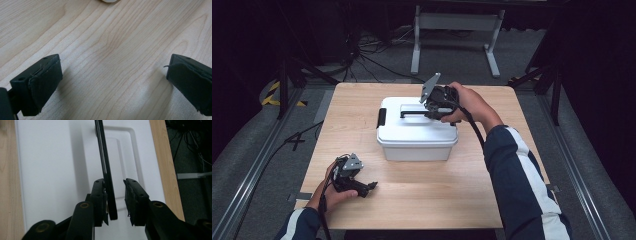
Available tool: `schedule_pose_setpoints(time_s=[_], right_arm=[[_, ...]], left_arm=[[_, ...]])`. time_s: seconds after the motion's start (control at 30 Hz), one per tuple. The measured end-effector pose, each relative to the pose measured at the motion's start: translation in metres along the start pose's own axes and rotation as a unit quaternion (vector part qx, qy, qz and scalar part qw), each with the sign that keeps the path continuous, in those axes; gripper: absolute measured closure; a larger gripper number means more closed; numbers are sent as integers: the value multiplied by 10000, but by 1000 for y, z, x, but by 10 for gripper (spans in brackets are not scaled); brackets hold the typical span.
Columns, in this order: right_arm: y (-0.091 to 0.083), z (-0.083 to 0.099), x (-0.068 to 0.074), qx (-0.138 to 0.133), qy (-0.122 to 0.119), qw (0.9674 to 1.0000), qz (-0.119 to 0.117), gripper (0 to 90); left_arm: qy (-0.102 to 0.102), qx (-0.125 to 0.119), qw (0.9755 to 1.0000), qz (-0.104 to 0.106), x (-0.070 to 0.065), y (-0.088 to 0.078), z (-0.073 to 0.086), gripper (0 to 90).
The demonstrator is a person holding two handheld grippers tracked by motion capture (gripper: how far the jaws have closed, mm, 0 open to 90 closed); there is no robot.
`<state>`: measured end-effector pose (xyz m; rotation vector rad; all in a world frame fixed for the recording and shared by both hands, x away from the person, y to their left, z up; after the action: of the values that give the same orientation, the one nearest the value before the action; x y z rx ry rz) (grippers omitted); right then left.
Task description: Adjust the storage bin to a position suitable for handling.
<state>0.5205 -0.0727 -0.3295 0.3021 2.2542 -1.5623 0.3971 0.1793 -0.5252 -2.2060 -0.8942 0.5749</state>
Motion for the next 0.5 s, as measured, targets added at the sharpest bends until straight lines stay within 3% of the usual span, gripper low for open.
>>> schedule_pose_setpoints(time_s=[0.07, 0.27, 0.5], right_arm=[[1, -9, 1, -151, -56, 9999, -44, 807], [3, -17, 6, -71, -333, 9994, -91, 840], [-1, -18, 5, -135, -434, 9989, -65, 848]], left_arm=[[-17, 27, 10000, 43, 0, 0, 0, 4], [-14, 18, 10000, 39, 0, 1, 0, 3], [-21, 10, 10000, 30, 0, 1, -1, 3]])
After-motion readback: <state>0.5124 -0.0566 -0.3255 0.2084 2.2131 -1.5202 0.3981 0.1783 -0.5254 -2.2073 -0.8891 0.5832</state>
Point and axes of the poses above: each handheld gripper's, and its own axes: y roughly forward along the jaws, z roughly out of its underside, x roughly to its left, the point moved 6 cm from there along y, roughly forward along the jaws, and after that the axes turned 11 degrees about -y, right-handed, at the moved point
